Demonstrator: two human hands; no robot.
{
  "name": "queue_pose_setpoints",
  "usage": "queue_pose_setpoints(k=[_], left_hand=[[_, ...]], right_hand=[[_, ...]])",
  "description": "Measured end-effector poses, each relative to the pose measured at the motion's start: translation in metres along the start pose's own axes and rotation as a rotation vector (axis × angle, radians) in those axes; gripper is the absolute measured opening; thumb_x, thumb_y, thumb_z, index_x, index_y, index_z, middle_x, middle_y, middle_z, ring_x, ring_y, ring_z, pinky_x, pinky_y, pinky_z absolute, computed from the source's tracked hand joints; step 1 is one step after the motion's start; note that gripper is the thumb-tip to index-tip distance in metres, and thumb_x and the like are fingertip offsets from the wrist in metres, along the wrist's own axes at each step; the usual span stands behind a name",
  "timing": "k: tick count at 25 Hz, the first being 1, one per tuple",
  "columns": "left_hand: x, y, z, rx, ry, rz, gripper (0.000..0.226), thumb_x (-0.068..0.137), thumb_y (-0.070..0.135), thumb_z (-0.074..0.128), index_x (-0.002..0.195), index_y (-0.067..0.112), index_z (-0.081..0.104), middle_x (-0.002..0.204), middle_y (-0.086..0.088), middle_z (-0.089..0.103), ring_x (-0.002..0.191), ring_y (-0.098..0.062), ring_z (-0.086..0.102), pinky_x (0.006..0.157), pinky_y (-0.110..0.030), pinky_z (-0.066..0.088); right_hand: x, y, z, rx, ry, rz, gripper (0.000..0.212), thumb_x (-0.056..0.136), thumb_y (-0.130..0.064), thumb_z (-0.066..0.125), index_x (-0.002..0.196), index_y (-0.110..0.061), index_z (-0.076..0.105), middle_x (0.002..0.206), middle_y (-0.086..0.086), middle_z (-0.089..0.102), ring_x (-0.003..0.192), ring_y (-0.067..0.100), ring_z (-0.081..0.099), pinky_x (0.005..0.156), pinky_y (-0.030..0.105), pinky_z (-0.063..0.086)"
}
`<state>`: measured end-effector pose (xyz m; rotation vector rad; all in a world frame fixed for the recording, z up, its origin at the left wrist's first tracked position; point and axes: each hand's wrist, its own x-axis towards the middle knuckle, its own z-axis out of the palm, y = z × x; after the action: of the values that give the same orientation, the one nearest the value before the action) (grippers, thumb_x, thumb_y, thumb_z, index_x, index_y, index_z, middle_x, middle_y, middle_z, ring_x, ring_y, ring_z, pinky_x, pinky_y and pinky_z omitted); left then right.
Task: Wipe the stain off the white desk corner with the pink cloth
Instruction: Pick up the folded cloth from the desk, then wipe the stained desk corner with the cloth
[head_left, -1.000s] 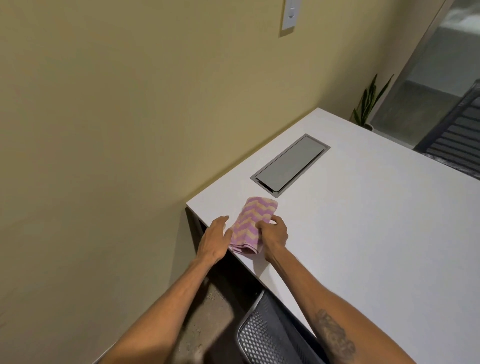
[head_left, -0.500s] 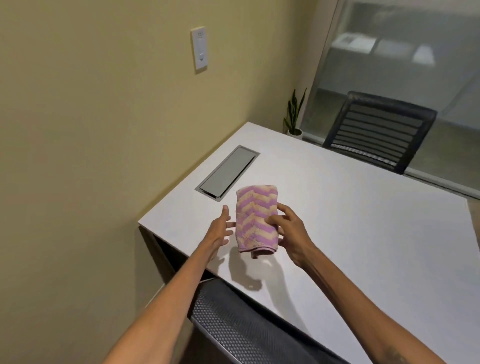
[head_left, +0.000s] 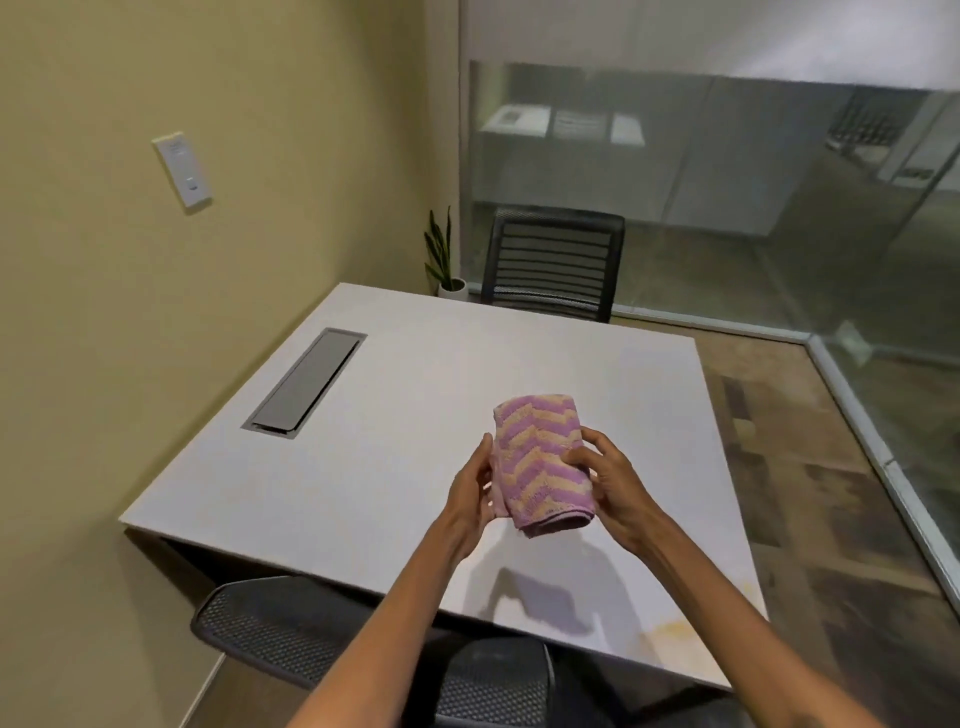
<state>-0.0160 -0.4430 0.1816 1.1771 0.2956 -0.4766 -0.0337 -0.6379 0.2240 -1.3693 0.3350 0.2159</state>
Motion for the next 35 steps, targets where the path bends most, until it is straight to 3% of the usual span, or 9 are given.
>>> queue_pose_setpoints(k=[7,11,15,18,20,23,27,31,35], left_hand=[[-0.016,-0.064,0.109,0.33,-0.05,0.096,0.023,0.09,0.028,0.071,0.112,0.022,0.074,0.109,-0.003,0.079,0.103,-0.028,0.075,0.075,-0.037,0.064],[-0.025,-0.096,0.177,0.474,-0.036,0.221,0.03,0.085,0.027,0.068,0.115,0.027,0.075,0.109,0.004,0.079,0.099,-0.024,0.075,0.079,-0.035,0.063],[-0.036,-0.129,0.246,0.886,-0.082,0.365,0.046,0.093,0.06,0.057,0.131,0.036,0.066,0.131,0.01,0.071,0.111,-0.016,0.07,0.098,-0.036,0.056],[-0.041,-0.161,0.283,1.068,-0.24,0.403,0.045,0.097,0.063,0.043,0.135,0.045,0.058,0.126,0.007,0.073,0.111,-0.02,0.07,0.089,-0.032,0.053],[-0.042,-0.182,0.299,1.062,-0.445,0.333,0.043,0.1,0.049,0.044,0.143,0.047,0.049,0.129,0.002,0.073,0.114,-0.022,0.07,0.093,-0.031,0.053],[-0.032,-0.207,0.305,0.952,-0.602,0.167,0.05,0.103,0.028,0.044,0.151,0.039,0.045,0.145,0.002,0.062,0.128,-0.016,0.061,0.105,-0.026,0.046],[0.001,-0.229,0.282,1.119,-0.456,0.216,0.046,0.107,0.037,0.041,0.153,0.033,0.044,0.155,0.006,0.051,0.141,-0.02,0.051,0.121,-0.038,0.035],[0.059,-0.236,0.213,1.444,-0.367,0.318,0.057,0.107,0.049,0.033,0.16,0.029,0.03,0.168,0.006,0.028,0.157,-0.019,0.022,0.127,-0.036,0.015],[0.108,-0.233,0.136,1.795,-0.33,0.382,0.062,0.108,0.048,0.017,0.164,0.021,0.011,0.171,0.004,-0.004,0.161,-0.023,-0.003,0.129,-0.039,0.002]], right_hand=[[-0.046,0.03,-0.128,-0.107,0.257,-0.001,0.041,0.092,-0.015,0.064,0.131,-0.024,0.055,0.117,0.007,0.07,0.095,0.021,0.072,0.062,0.028,0.056],[-0.07,0.055,-0.18,-0.058,0.314,0.022,0.035,0.097,-0.022,0.061,0.131,-0.028,0.055,0.123,0.005,0.067,0.105,0.02,0.07,0.071,0.026,0.056],[-0.093,0.071,-0.208,0.184,0.328,-0.004,0.026,0.103,-0.045,0.048,0.114,-0.047,0.072,0.124,-0.019,0.069,0.112,-0.011,0.063,0.085,0.013,0.048],[-0.104,0.088,-0.238,0.331,0.373,-0.064,0.045,0.096,-0.056,0.053,0.133,-0.034,0.065,0.135,-0.004,0.068,0.126,0.01,0.062,0.107,0.034,0.05],[-0.111,0.099,-0.259,0.373,0.491,-0.014,0.045,0.086,-0.051,0.068,0.122,-0.023,0.073,0.119,0.013,0.075,0.111,0.028,0.071,0.097,0.049,0.057],[-0.113,0.124,-0.294,0.411,0.628,0.002,0.039,0.086,-0.031,0.075,0.12,-0.012,0.071,0.109,0.021,0.076,0.096,0.034,0.075,0.08,0.042,0.062],[-0.102,0.143,-0.331,0.191,0.794,0.05,0.02,0.1,-0.029,0.06,0.114,-0.019,0.07,0.113,0.016,0.074,0.093,0.031,0.073,0.072,0.033,0.057],[-0.073,0.147,-0.356,-0.134,0.703,0.036,0.05,0.095,-0.055,0.054,0.125,-0.015,0.06,0.105,0.036,0.066,0.081,0.056,0.065,0.06,0.041,0.054],[-0.03,0.15,-0.363,-0.36,0.658,-0.005,0.047,0.101,-0.051,0.046,0.144,-0.031,0.051,0.139,0.004,0.061,0.128,0.031,0.058,0.107,0.049,0.048]])
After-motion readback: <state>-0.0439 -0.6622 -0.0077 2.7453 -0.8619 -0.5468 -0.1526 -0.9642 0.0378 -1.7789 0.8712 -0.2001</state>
